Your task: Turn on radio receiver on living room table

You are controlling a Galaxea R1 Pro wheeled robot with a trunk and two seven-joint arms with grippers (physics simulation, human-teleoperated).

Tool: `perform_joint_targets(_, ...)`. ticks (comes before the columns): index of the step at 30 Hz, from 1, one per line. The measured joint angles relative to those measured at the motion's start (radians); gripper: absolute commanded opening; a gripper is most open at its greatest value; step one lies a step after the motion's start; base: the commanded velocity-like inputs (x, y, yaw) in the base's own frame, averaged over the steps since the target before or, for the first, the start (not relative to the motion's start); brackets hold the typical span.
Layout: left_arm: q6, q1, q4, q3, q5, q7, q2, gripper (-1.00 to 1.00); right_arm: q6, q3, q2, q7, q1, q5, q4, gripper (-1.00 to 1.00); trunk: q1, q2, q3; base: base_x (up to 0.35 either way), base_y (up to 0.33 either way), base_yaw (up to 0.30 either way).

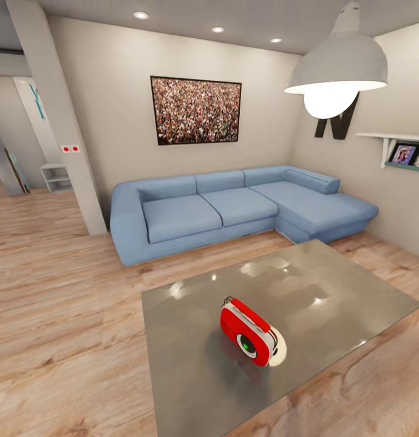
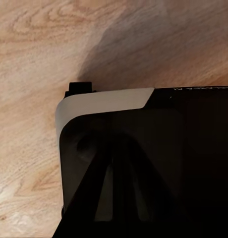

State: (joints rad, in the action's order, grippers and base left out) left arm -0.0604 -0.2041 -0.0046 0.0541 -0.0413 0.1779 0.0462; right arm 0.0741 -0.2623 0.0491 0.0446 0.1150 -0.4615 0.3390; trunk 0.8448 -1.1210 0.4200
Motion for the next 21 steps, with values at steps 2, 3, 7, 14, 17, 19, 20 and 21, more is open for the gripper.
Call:
perform_joint_targets(2,-0.002,0.0,0.0,0.0,0.0,0.0,0.0,-1.0,0.0,0.0,0.0,0.0,0.0,0.0,0.0,1.0,0.0,0.0,-0.002,0.0,0.0,0.0)
perform_joint_targets(3,-0.003,0.0,0.0,0.0,0.0,0.0,0.0,-1.0,0.0,0.0,0.0,0.0,0.0,0.0,0.0,1.0,0.0,0.0,-0.002,0.0,0.0,0.0)
perform_joint_targets(7,-0.004,0.0,0.0,0.001,0.001,0.0,0.001,-1.0,0.001,0.0,-0.001,0.001,0.0,-0.002,0.0,1.0,0.0,0.0,-0.003,0.0,0.0,0.0)
perform_joint_targets(14,-0.001,0.0,-0.003,0.001,0.0,0.001,0.007,-1.0,0.001,0.001,0.0,0.001,0.0,-0.003,0.001,1.0,0.0,0.0,-0.004,0.0,0.0,0.0)
perform_joint_targets(17,-0.003,0.0,-0.008,0.002,-0.004,0.001,0.008,-1.0,0.0,0.002,-0.001,0.001,0.0,-0.004,0.0,1.0,0.0,0.0,-0.004,0.0,0.0,0.0)
perform_joint_targets(19,-0.003,0.0,-0.011,0.002,-0.005,0.001,0.007,-1.0,-0.002,0.003,-0.001,0.001,0.0,-0.005,-0.001,1.0,0.0,0.0,-0.004,0.0,0.0,0.0)
perform_joint_targets(20,-0.003,0.0,-0.011,0.003,-0.005,0.002,0.007,-1.0,-0.002,0.003,-0.001,0.002,0.0,-0.005,-0.002,1.0,0.0,0.0,-0.004,0.0,0.0,0.0)
perform_joint_targets(21,-0.004,0.0,-0.013,0.004,-0.005,0.002,0.006,-1.0,-0.003,0.004,-0.001,0.002,0.0,-0.005,-0.002,1.0,0.0,0.0,-0.004,0.0,0.0,0.0)
